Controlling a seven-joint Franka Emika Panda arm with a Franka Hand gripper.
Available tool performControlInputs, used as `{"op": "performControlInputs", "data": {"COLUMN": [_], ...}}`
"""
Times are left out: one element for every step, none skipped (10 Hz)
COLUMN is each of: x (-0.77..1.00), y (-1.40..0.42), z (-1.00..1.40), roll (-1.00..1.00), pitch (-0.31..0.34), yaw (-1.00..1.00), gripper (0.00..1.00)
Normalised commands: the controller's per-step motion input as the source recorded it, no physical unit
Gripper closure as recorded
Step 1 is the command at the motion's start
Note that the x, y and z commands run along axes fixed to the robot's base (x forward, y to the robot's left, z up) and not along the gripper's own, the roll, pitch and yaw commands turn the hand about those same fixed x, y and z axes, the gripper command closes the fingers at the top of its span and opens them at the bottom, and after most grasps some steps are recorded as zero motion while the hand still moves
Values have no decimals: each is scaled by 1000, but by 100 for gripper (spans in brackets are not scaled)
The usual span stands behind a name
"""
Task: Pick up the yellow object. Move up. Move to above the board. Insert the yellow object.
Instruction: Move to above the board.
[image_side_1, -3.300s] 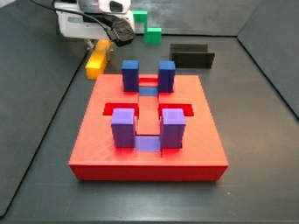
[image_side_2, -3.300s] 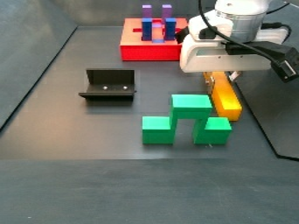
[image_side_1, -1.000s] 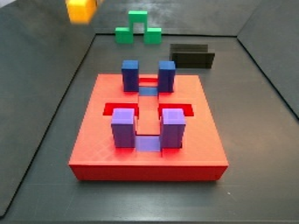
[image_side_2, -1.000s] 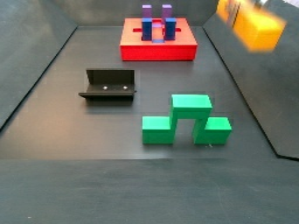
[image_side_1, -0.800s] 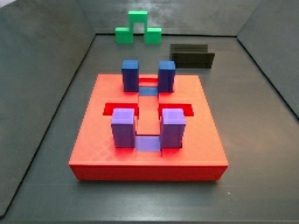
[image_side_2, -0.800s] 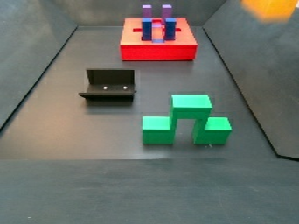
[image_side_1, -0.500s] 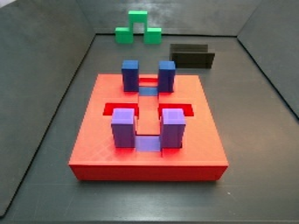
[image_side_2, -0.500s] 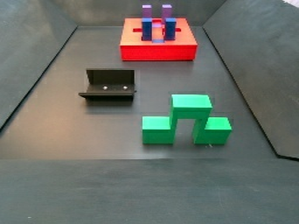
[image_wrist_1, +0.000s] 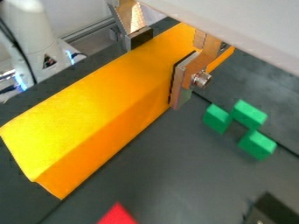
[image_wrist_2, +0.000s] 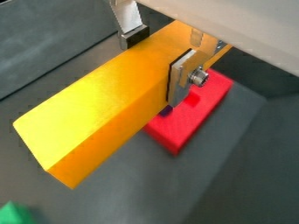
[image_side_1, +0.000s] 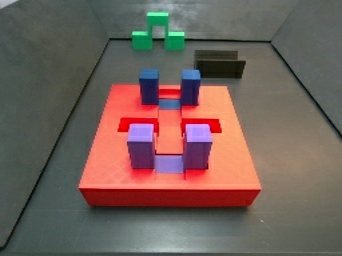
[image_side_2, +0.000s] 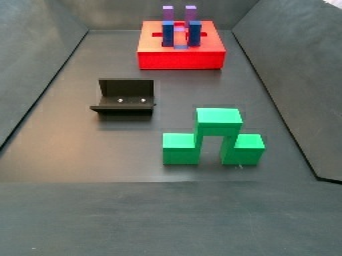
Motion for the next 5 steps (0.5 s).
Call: {"op": "performControlInputs", "data": {"x": [891, 892, 929, 1007, 489], "y": [-1400, -1400, -1400, -1400, -646], "z": [216, 222, 224, 230, 119], "roll": [2, 26, 14, 30, 65], "pitch": [185, 156, 147, 159, 161], "yaw": [0, 8, 11, 11, 11], "gripper": [100, 100, 100, 100, 100]}}
